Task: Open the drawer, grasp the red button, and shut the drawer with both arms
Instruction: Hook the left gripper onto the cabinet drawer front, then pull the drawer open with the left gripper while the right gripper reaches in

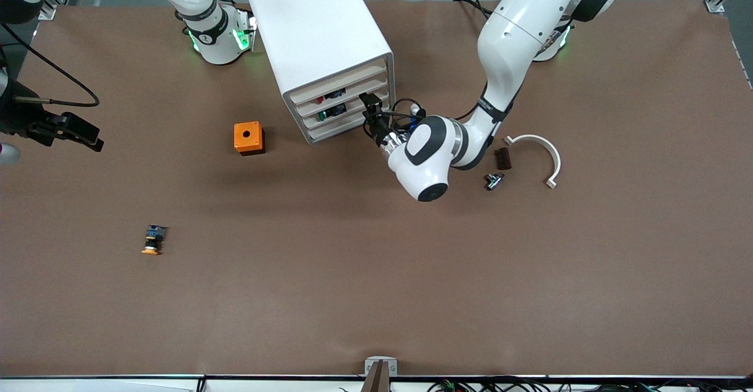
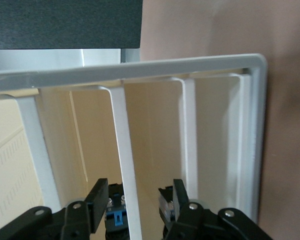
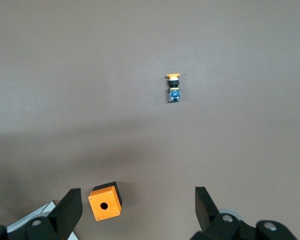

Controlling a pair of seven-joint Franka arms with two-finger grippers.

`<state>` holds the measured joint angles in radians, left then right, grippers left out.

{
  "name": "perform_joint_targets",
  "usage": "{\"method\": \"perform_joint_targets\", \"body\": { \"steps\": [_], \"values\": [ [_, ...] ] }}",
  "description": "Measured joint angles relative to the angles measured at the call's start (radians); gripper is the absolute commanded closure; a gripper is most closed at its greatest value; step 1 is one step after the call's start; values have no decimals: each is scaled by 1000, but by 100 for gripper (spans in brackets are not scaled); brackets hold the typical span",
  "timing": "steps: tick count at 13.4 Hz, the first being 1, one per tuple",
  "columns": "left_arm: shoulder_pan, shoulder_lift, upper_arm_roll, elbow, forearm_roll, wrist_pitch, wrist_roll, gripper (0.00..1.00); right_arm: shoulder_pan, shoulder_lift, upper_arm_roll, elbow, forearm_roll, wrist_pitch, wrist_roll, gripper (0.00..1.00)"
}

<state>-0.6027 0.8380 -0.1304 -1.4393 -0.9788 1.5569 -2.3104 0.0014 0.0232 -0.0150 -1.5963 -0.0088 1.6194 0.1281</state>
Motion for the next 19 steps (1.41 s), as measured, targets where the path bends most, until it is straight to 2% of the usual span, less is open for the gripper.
{"method": "perform_joint_targets", "body": {
  "steps": [1,3,6,8,13,19],
  "values": [
    [-9,5,0,0,-9,0,0,48,6,0,0,0,0,-8,24,0],
    [-21,12,0,0,-17,0,0,50,22,0,0,0,3,-23,83,0],
    [-45,16,-1,0,-31,0,0,76,55,0,1,0,40,-61,246,0],
    [-53,16,-1,0,-42,0,0,97,87,-1,1,0,51,-85,368,0],
    [-25,16,13,4,-44,-8,-16,98,183,-1,3,0,92,-96,650,0],
    [120,18,31,56,-42,-7,16,95,297,0,4,-1,116,-85,937,0]
  ]
}}
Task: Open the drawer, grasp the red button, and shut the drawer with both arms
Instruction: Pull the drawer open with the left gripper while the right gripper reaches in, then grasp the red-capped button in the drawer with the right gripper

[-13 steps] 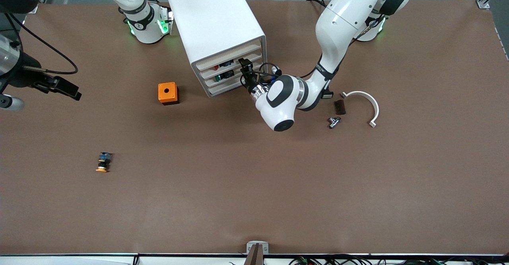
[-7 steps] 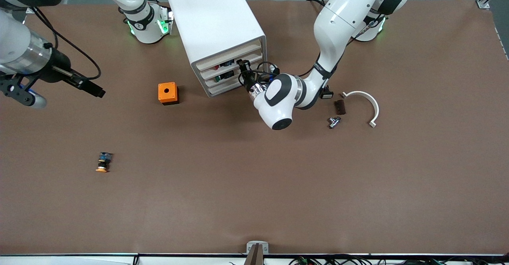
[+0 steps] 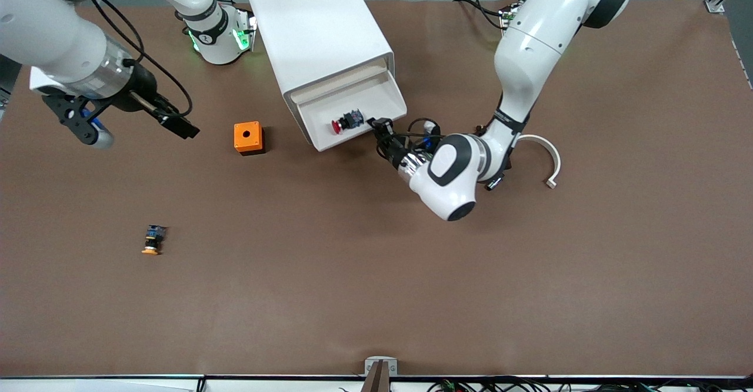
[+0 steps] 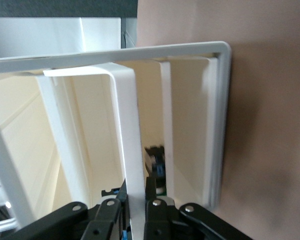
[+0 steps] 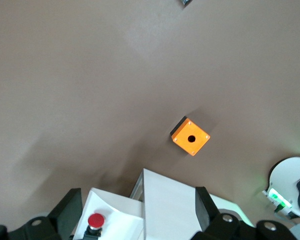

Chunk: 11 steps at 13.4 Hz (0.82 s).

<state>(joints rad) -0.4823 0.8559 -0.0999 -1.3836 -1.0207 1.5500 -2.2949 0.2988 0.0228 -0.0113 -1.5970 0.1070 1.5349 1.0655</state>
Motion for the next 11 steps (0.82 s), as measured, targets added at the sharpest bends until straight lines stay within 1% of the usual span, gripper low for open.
{"method": "perform_joint_targets", "body": {
  "steps": [1,2,3,4,5,8,11],
  "values": [
    [12,1,1,8,2,2,7,88,25,1,0,-5,1,21,51,0],
    [16,1,4,12,2,2,13,76,54,1,1,-19,4,58,106,0],
    [16,2,6,15,2,2,16,51,92,3,1,-40,5,105,168,0],
    [16,3,7,19,2,6,33,15,134,8,2,-64,5,151,235,0],
    [18,2,8,28,2,5,41,1,178,16,3,-84,5,188,303,0],
    [32,1,11,58,10,-3,44,1,293,59,5,-108,5,259,476,0],
    [60,-4,12,97,75,-5,44,1,355,110,4,-117,4,306,561,0]
  ]
}}
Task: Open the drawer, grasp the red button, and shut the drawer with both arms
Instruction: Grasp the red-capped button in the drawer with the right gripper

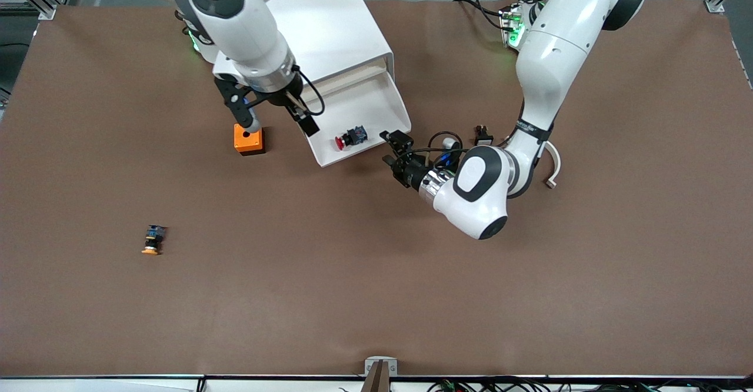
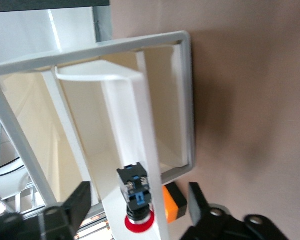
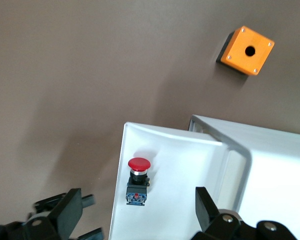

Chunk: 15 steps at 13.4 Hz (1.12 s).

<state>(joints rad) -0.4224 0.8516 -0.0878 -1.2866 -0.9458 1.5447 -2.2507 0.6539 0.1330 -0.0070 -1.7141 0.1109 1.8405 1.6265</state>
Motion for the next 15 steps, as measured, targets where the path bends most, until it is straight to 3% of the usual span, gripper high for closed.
{"method": "perform_joint_targets", "body": {
  "steps": [4,7,10,14,15],
  "values": [
    [74,-13,2,21,105,-7,50,1,76,52,-1,-63,-5,125,83,0],
    [93,-29,7,32,252,-10,105,1,134,77,-1,-120,-37,208,161,0],
    [91,-46,50,56,332,-9,144,1,182,127,-1,-139,-77,251,218,0],
    [90,-75,88,64,458,-9,370,1,204,183,-2,-140,-99,315,276,1],
    [85,-84,88,65,497,-9,436,1,207,190,-2,-140,-101,321,278,7]
  ]
}}
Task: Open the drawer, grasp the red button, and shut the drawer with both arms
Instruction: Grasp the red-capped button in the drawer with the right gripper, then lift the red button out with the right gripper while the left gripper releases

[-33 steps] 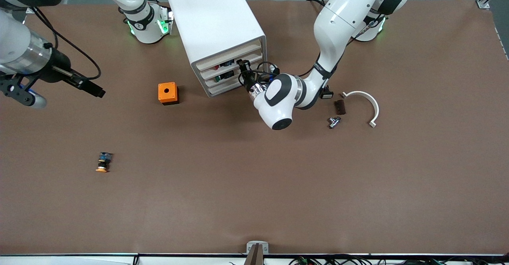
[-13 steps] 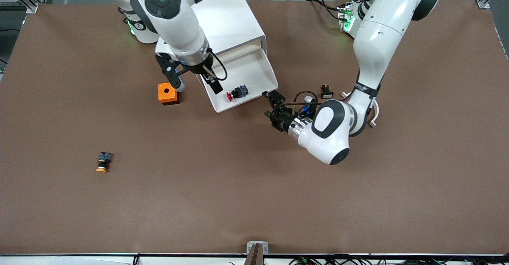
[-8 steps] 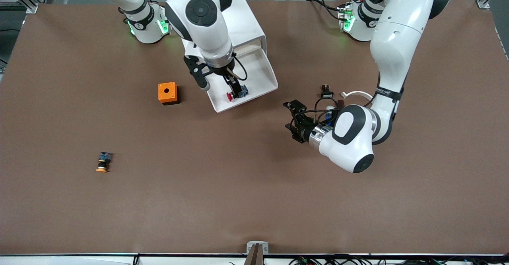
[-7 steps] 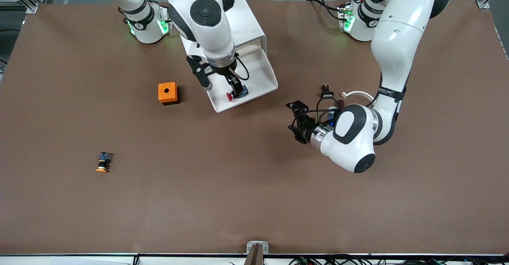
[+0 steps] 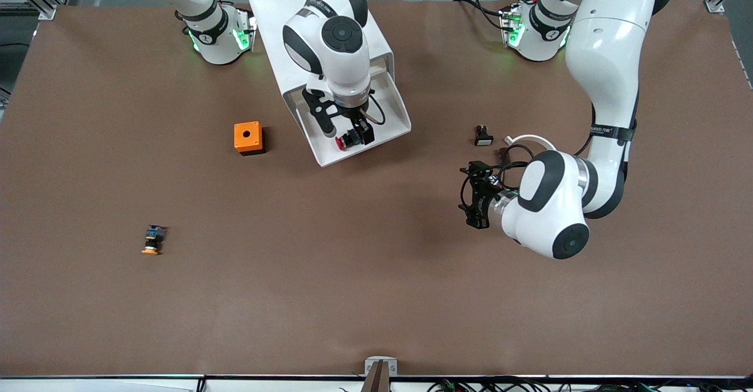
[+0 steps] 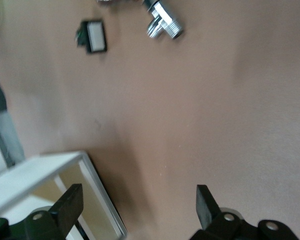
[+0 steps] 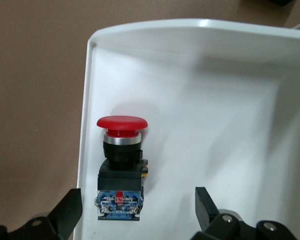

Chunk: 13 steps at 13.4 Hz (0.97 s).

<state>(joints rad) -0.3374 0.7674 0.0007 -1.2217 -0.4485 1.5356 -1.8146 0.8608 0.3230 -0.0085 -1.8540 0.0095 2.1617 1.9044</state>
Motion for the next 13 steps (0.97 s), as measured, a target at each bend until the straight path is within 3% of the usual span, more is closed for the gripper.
{"method": "perform_joint_targets", "body": {
  "steps": [1,2,3,4,7,10,13],
  "values": [
    [-5,-13,0,3,34,0,82,1,3,4,0,0,-6,2,3,26],
    [-7,-30,0,5,56,0,164,1,5,5,0,0,-11,3,6,55],
    [-7,-51,1,7,72,0,233,1,6,5,0,0,-12,4,7,74],
    [-7,-71,3,7,90,-1,282,1,7,5,0,0,-14,6,7,84],
    [-8,-102,5,7,168,-1,355,1,7,5,-2,5,-20,6,4,97],
    [-13,-110,4,7,226,-1,423,1,-17,2,-15,72,-26,-71,-73,98],
    [-13,-125,6,8,233,-1,519,1,-103,-7,-19,187,-26,-216,-290,98]
  ]
}}
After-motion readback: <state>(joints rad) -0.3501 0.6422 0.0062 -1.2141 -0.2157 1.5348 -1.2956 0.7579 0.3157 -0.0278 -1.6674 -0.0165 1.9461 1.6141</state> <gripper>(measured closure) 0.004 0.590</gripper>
